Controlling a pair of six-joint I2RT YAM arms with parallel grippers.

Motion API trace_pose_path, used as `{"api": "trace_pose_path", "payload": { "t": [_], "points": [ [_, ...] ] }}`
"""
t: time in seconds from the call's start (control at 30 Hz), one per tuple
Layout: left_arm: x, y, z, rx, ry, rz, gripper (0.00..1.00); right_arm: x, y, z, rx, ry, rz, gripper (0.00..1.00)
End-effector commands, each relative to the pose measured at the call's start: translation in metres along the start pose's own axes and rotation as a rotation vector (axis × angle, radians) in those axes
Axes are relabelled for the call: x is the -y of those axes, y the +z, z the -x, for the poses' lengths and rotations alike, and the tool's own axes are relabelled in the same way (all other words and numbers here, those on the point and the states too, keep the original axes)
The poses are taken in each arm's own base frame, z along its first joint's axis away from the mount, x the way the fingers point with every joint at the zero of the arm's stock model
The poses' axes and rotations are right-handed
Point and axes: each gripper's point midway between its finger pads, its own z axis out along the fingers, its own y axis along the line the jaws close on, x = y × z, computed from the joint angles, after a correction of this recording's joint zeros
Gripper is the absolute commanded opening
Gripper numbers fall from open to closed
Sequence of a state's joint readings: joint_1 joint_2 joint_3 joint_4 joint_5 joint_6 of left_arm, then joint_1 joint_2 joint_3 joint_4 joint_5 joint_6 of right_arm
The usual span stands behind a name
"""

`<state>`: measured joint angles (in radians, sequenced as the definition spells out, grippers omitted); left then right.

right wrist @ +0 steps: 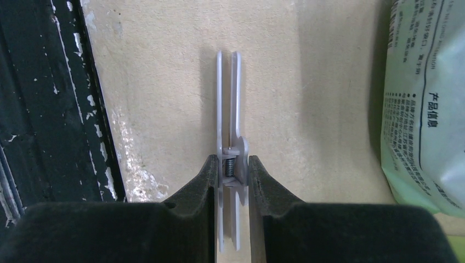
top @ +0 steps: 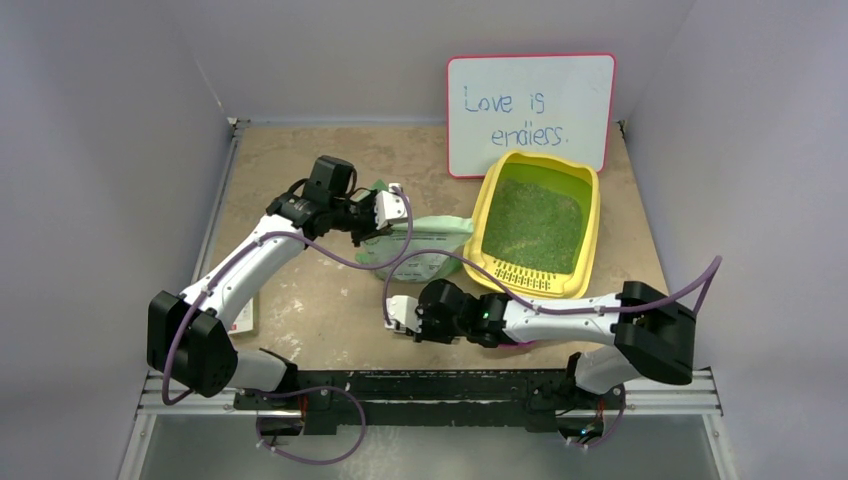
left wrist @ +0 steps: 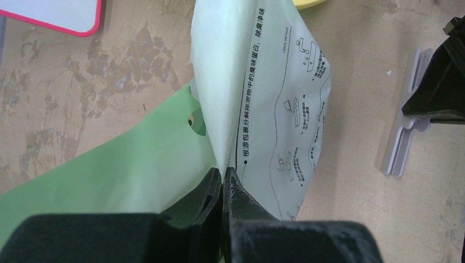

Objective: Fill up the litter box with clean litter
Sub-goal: Adjust the clamp at the center of the board.

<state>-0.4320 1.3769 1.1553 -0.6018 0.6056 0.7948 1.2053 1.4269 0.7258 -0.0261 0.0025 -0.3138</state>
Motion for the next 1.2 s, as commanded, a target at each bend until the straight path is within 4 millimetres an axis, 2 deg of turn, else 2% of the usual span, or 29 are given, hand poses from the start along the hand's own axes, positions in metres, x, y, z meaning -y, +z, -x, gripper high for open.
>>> {"api": "trace_pose_path", "payload": {
  "t": [0.0, 0.07, 0.43, 0.5, 0.7, 0.83, 0.87, 0.93, 1.17],
  "points": [
    [-0.024, -0.011, 0.019, 0.07, 0.049, 0.086, 0.0, 0.002, 0.002, 0.016, 0.02, -0.002, -0.003, 0.1],
    [-0.025, -0.011, 0.019, 0.072, 0.048, 0.086, 0.0, 0.001, 0.003, 0.015, 0.015, -0.005, 0.003, 0.15],
    [-0.025, -0.012, 0.018, 0.071, 0.044, 0.087, 0.0, -0.006, 0.004, 0.015, 0.014, -0.009, 0.044, 0.24],
    [-0.025, -0.012, 0.018, 0.07, 0.042, 0.086, 0.0, -0.007, 0.004, 0.015, 0.012, -0.009, 0.049, 0.28],
    [-0.026, -0.012, 0.017, 0.068, 0.04, 0.088, 0.0, -0.006, 0.004, 0.015, 0.012, -0.007, 0.04, 0.28],
    [-0.026, -0.012, 0.017, 0.068, 0.038, 0.088, 0.0, -0.006, 0.005, 0.014, 0.003, -0.01, 0.042, 0.2],
    [-0.026, -0.013, 0.017, 0.07, 0.04, 0.089, 0.0, -0.006, 0.005, 0.013, 0.0, -0.011, 0.042, 0.16],
    [-0.026, -0.012, 0.017, 0.068, 0.038, 0.088, 0.0, -0.004, 0.004, 0.014, -0.001, -0.012, 0.034, 0.0],
    [-0.026, -0.012, 0.017, 0.072, 0.035, 0.085, 0.0, 0.002, -0.018, 0.034, 0.114, -0.023, -0.002, 0.0]
  ]
}}
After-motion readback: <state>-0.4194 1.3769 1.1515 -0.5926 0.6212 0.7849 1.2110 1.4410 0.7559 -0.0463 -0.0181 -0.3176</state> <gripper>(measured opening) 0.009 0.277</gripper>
